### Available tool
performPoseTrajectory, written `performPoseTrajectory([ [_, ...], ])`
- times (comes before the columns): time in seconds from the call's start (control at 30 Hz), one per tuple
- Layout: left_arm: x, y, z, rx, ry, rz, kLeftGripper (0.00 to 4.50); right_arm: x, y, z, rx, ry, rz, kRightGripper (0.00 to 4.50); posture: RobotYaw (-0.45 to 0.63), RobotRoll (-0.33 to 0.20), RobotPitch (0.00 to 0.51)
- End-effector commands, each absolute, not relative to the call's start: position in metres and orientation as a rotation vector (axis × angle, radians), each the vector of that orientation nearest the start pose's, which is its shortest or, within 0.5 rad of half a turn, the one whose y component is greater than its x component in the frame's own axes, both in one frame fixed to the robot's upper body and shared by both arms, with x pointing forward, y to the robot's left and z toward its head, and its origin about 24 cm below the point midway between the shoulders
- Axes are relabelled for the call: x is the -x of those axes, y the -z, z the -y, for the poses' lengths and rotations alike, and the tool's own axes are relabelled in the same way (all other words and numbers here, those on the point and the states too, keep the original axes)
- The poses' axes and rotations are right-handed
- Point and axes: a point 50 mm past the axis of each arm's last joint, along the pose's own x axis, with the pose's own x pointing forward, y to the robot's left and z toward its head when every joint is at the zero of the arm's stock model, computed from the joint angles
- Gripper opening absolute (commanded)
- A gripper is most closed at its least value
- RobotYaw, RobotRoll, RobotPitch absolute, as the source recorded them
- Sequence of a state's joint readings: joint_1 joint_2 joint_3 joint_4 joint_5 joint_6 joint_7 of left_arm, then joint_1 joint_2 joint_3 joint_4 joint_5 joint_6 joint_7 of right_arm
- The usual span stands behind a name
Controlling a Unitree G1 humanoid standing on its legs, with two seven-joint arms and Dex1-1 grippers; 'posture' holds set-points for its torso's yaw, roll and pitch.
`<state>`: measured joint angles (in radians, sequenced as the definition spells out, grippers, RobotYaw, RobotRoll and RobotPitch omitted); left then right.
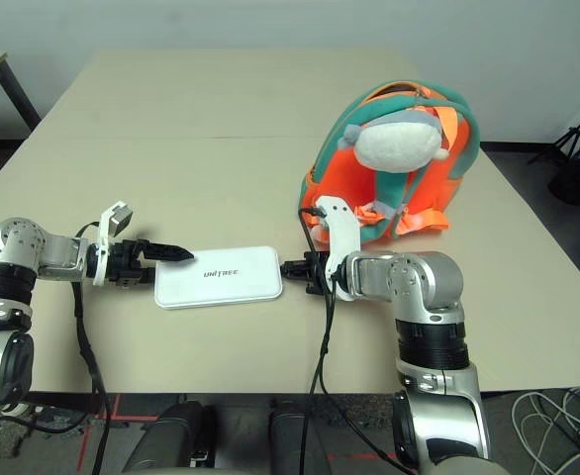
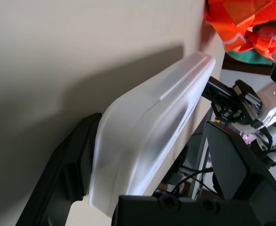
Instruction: Put the pencil case into the backpack and zip it.
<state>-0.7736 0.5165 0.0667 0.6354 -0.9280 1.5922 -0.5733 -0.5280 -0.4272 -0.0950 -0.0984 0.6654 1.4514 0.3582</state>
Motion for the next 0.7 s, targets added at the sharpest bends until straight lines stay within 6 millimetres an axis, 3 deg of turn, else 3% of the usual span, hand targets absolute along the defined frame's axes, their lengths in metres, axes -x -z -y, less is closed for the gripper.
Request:
performPoseTrajectory([
  [0.03,-0.289,-0.085,-0.172,0.834,0.857,-1.279,4.50,-0.289,-0.117,0.156,-0.218,-0.671,-0.799,0.04,-0.08,0.000,0.096],
  [0.13,-0.283,-0.087,-0.172,0.826,0.908,-1.293,4.50,-0.291,-0.116,0.154,-0.220,-0.672,-0.797,0.04,-0.07,0.000,0.093],
  [0.2,-0.280,-0.088,-0.172,0.819,0.922,-1.299,4.11,-0.292,-0.115,0.152,-0.221,-0.674,-0.794,0.00,-0.07,0.000,0.092],
  [0.5,-0.284,-0.099,-0.181,0.773,0.913,-1.206,1.55,-0.299,-0.121,0.155,-0.222,-0.675,-0.746,0.00,-0.06,0.000,0.080],
  [0.6,-0.289,-0.114,-0.187,0.732,0.934,-1.094,1.42,-0.300,-0.135,0.162,-0.219,-0.676,-0.677,0.62,-0.05,0.000,0.080],
  [0.7,-0.293,-0.147,-0.198,0.645,1.012,-0.908,1.42,-0.297,-0.156,0.173,-0.203,-0.683,-0.537,1.61,-0.05,0.000,0.085],
])
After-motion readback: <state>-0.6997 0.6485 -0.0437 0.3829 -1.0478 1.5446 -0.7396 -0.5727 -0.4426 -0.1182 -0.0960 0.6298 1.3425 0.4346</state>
